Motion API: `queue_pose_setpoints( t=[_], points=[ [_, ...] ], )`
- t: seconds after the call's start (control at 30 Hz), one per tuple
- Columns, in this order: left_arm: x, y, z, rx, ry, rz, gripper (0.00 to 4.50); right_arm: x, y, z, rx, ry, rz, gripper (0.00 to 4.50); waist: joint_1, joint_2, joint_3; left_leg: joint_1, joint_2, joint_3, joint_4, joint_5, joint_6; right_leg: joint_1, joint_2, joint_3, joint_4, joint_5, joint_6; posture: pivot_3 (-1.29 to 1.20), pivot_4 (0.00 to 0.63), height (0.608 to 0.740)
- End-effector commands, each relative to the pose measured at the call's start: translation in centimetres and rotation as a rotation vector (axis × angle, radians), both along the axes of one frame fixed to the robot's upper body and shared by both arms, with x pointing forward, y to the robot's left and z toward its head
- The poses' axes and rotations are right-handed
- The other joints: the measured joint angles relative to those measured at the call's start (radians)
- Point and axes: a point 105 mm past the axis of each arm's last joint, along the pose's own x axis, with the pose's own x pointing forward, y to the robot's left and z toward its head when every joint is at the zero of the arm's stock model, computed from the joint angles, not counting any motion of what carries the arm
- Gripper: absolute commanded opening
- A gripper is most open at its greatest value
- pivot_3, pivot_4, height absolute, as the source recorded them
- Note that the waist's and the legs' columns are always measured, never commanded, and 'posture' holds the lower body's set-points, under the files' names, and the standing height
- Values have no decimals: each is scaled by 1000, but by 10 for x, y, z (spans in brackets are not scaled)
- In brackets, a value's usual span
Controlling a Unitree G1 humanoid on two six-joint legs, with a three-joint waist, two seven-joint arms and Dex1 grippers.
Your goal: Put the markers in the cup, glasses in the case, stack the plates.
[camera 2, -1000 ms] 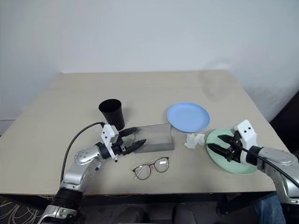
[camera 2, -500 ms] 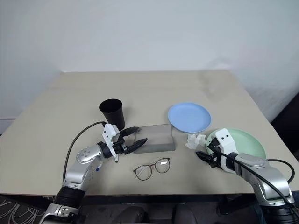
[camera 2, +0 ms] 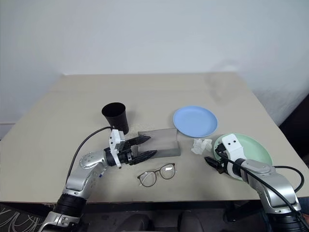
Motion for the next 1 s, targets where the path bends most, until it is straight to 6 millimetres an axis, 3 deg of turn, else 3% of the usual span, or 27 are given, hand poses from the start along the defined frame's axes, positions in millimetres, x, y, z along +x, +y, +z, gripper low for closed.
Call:
queue_pose_setpoints(
  t=[0.03,0.13,0.37,0.43,0.7,1.0],
  points=[
    [-10,-3,11,-9,-15,-73,3523,5,-4,9,-33,-38,-28,3326,-1,0,0,0,0,0,0,0,0,0,0,0,0,0,0,0,0,740],
    [-10,-2,9,0,-14,-69,3566,6,-3,9,-36,-39,-33,2711,0,0,0,0,0,0,0,0,0,0,0,0,0,0,0,0,0,740],
    [-6,-2,8,7,-23,-51,3566,12,-3,15,-66,-72,-42,403,-5,-1,0,1,1,1,0,0,0,1,0,0,-1,0,0,0,0,740],
    [-6,-3,8,7,-24,-50,3566,15,-7,16,-83,-84,-58,26,-17,-2,0,1,1,2,1,0,0,2,0,0,-1,0,0,0,0,740],
    [-5,-4,7,9,-30,-44,3566,26,-17,22,-137,-131,-99,26,-22,-1,0,2,2,4,2,0,0,3,0,0,-4,0,0,0,0,740],
    [-4,-4,6,13,-38,-36,3566,54,-34,50,-250,-294,-137,26,-18,0,-1,0,1,2,0,-1,2,0,0,0,-4,2,0,0,0,740]
  ],
)
